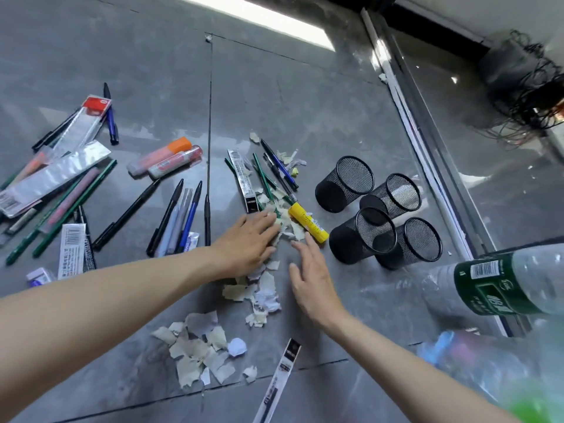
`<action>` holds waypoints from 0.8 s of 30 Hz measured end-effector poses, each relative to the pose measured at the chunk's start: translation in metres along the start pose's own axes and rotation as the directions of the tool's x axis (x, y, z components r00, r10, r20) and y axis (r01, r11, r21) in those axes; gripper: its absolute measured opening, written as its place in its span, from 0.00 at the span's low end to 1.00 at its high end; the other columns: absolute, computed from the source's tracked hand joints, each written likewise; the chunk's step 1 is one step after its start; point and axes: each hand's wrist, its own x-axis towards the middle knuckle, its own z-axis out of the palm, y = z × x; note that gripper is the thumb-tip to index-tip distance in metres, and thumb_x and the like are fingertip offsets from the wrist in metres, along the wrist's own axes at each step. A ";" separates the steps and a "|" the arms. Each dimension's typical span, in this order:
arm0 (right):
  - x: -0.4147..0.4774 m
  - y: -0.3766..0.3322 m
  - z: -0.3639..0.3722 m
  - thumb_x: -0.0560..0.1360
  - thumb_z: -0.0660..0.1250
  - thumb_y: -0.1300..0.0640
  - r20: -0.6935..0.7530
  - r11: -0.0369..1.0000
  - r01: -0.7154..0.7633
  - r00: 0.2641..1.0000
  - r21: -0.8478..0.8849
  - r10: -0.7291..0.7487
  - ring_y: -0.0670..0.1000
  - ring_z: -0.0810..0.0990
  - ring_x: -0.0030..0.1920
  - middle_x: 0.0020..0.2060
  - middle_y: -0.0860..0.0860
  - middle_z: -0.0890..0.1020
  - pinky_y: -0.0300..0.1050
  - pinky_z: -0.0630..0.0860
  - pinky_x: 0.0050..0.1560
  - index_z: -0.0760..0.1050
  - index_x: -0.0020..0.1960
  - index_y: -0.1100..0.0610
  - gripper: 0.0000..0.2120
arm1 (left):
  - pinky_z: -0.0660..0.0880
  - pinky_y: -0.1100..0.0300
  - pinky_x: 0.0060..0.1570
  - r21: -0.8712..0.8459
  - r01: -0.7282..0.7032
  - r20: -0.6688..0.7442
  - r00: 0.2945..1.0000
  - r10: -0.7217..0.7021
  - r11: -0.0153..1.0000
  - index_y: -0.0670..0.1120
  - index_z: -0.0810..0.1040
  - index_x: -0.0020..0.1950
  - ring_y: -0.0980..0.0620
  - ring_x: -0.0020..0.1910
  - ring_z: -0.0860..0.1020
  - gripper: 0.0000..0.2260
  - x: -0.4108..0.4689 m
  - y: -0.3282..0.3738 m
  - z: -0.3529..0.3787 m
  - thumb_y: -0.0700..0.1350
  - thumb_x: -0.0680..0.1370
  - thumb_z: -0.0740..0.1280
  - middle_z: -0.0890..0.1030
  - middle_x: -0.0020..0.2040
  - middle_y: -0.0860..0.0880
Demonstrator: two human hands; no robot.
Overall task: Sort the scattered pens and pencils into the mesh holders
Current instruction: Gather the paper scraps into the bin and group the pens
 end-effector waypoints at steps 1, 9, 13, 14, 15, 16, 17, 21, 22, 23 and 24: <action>0.009 0.003 -0.004 0.79 0.58 0.61 0.009 1.000 -0.001 1.000 -0.013 0.001 0.46 0.50 0.76 0.77 0.50 0.52 0.31 0.45 0.69 0.63 0.73 0.56 0.22 | 0.53 0.50 0.72 0.013 -0.029 -0.029 0.999 0.029 0.999 0.44 0.57 0.76 0.48 0.76 0.51 0.24 -0.007 0.004 0.002 0.54 0.82 0.50 0.56 0.77 0.45; 0.024 0.000 0.004 0.78 0.58 0.64 0.069 0.995 0.094 0.993 -0.023 -0.092 0.51 0.61 0.74 0.72 0.54 0.66 0.35 0.51 0.72 0.69 0.70 0.60 0.20 | 0.56 0.43 0.71 0.045 -0.231 -0.156 0.959 0.236 0.972 0.46 0.74 0.68 0.48 0.71 0.67 0.17 -0.048 0.012 0.000 0.50 0.81 0.58 0.74 0.68 0.51; -0.006 -0.004 0.015 0.72 0.61 0.69 0.026 0.983 0.181 0.983 -0.017 -0.181 0.54 0.73 0.64 0.60 0.55 0.78 0.33 0.63 0.66 0.80 0.56 0.61 0.16 | 0.64 0.48 0.67 -0.098 -0.406 -0.057 0.914 0.403 0.908 0.45 0.77 0.57 0.49 0.60 0.73 0.12 -0.052 0.009 -0.011 0.47 0.80 0.58 0.79 0.56 0.49; -0.011 -0.003 0.016 0.70 0.61 0.69 -0.022 0.980 0.196 0.980 -0.026 -0.196 0.55 0.76 0.59 0.55 0.55 0.81 0.40 0.70 0.63 0.81 0.51 0.62 0.14 | 0.72 0.51 0.56 -0.101 -0.410 -0.119 0.909 0.398 0.906 0.44 0.77 0.52 0.49 0.50 0.76 0.08 -0.052 0.007 -0.013 0.44 0.78 0.61 0.79 0.49 0.47; -0.013 -0.003 0.016 0.68 0.62 0.68 -0.075 0.981 0.192 0.978 -0.037 -0.194 0.56 0.78 0.55 0.50 0.55 0.82 0.47 0.74 0.58 0.81 0.46 0.62 0.12 | 0.75 0.52 0.45 -0.084 -0.369 -0.199 0.917 0.347 0.926 0.43 0.77 0.48 0.48 0.43 0.75 0.04 -0.049 0.004 -0.016 0.40 0.74 0.65 0.78 0.44 0.47; -0.012 -0.003 0.015 0.68 0.62 0.68 -0.116 0.984 0.168 0.978 -0.051 -0.173 0.56 0.78 0.53 0.48 0.54 0.82 0.50 0.75 0.54 0.80 0.44 0.62 0.10 | 0.76 0.52 0.38 -0.065 -0.275 -0.260 0.933 0.250 0.959 0.41 0.77 0.47 0.48 0.39 0.74 0.05 -0.042 0.001 -0.019 0.36 0.72 0.67 0.77 0.42 0.46; -0.007 -0.004 0.012 0.68 0.63 0.67 -0.138 0.988 0.140 0.979 -0.068 -0.149 0.56 0.78 0.52 0.47 0.54 0.81 0.51 0.74 0.53 0.80 0.43 0.61 0.09 | 0.75 0.52 0.35 -0.041 -0.140 -0.287 0.950 0.123 0.989 0.41 0.76 0.49 0.48 0.39 0.73 0.08 -0.033 -0.004 -0.023 0.34 0.70 0.66 0.76 0.43 0.45; 0.027 -0.015 -0.001 0.74 0.65 0.59 -0.097 0.974 0.047 0.993 -0.221 -0.070 0.54 0.76 0.51 0.44 0.51 0.81 0.46 0.65 0.53 0.79 0.49 0.57 0.06 | 0.60 0.55 0.34 -0.021 0.283 -0.287 0.917 -0.277 0.959 0.44 0.72 0.57 0.48 0.39 0.65 0.12 0.002 -0.018 -0.034 0.35 0.74 0.62 0.69 0.46 0.46; 0.036 -0.019 -0.003 0.75 0.65 0.55 -0.093 0.972 -0.001 0.995 -0.234 -0.021 0.53 0.77 0.50 0.44 0.51 0.81 0.46 0.65 0.53 0.78 0.50 0.56 0.07 | 0.60 0.55 0.35 -0.040 0.314 -0.263 0.913 -0.313 0.949 0.44 0.71 0.57 0.47 0.41 0.66 0.11 0.007 -0.018 -0.033 0.38 0.76 0.62 0.69 0.47 0.45; 0.043 -0.024 -0.003 0.74 0.66 0.51 -0.083 0.973 -0.051 0.996 -0.226 0.033 0.54 0.77 0.50 0.43 0.51 0.82 0.47 0.66 0.53 0.77 0.49 0.55 0.08 | 0.61 0.55 0.37 -0.072 0.338 -0.241 0.907 -0.345 0.938 0.45 0.70 0.58 0.45 0.43 0.69 0.09 0.011 -0.018 -0.032 0.41 0.77 0.61 0.71 0.50 0.44; 0.050 -0.029 -0.001 0.74 0.67 0.47 -0.062 0.973 -0.096 0.994 -0.209 0.085 0.54 0.77 0.49 0.43 0.52 0.82 0.48 0.67 0.51 0.76 0.48 0.54 0.11 | 0.62 0.54 0.38 -0.120 0.372 -0.220 0.894 -0.390 0.920 0.45 0.70 0.58 0.43 0.47 0.71 0.09 0.014 -0.016 -0.030 0.43 0.78 0.61 0.71 0.51 0.43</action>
